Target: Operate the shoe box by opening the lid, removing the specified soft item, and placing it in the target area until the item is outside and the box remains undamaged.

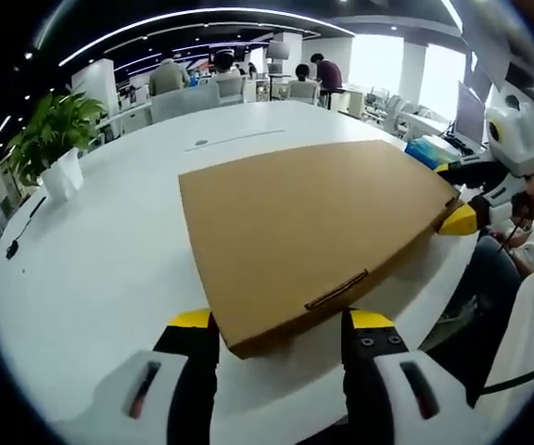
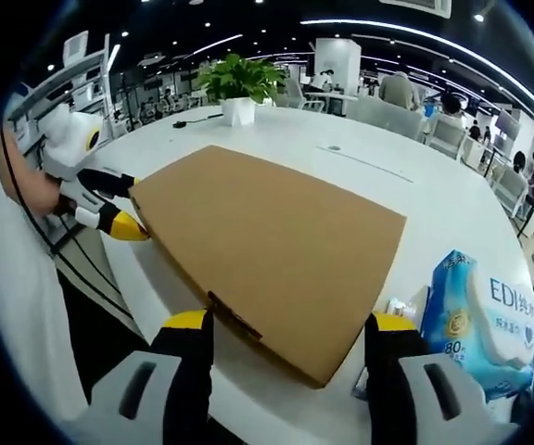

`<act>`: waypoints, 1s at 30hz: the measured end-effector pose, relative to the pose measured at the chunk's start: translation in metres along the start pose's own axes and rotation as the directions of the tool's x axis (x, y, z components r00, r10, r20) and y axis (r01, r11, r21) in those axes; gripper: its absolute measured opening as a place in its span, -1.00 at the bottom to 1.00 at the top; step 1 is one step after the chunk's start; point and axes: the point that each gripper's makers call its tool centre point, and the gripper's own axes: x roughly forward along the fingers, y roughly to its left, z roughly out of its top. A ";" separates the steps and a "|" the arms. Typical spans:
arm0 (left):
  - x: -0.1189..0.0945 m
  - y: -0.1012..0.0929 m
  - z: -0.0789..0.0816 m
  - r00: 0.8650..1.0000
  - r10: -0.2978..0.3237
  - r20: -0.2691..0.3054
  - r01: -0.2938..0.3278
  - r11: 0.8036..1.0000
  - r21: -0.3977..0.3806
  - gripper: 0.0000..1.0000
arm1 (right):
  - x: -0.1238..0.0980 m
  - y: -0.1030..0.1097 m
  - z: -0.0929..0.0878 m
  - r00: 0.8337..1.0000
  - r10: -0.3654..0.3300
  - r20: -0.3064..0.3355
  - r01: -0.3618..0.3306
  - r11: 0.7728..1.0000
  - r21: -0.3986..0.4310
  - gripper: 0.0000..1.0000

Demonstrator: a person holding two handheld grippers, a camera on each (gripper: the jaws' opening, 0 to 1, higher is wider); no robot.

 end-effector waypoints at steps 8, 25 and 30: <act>-0.003 -0.008 -0.002 1.000 -0.004 0.000 0.004 1.000 -0.003 0.07 | -0.004 0.000 -0.007 1.000 -0.001 -0.007 0.001 1.000 -0.002 0.35; -0.009 -0.019 -0.010 1.000 -0.020 0.009 0.020 0.999 -0.033 0.04 | -0.016 0.004 -0.013 0.999 -0.005 -0.037 0.004 1.000 -0.026 0.34; -0.014 -0.022 -0.011 1.000 -0.021 0.001 0.021 0.999 -0.028 0.02 | -0.020 0.009 -0.012 0.999 -0.013 -0.037 0.012 0.999 -0.031 0.36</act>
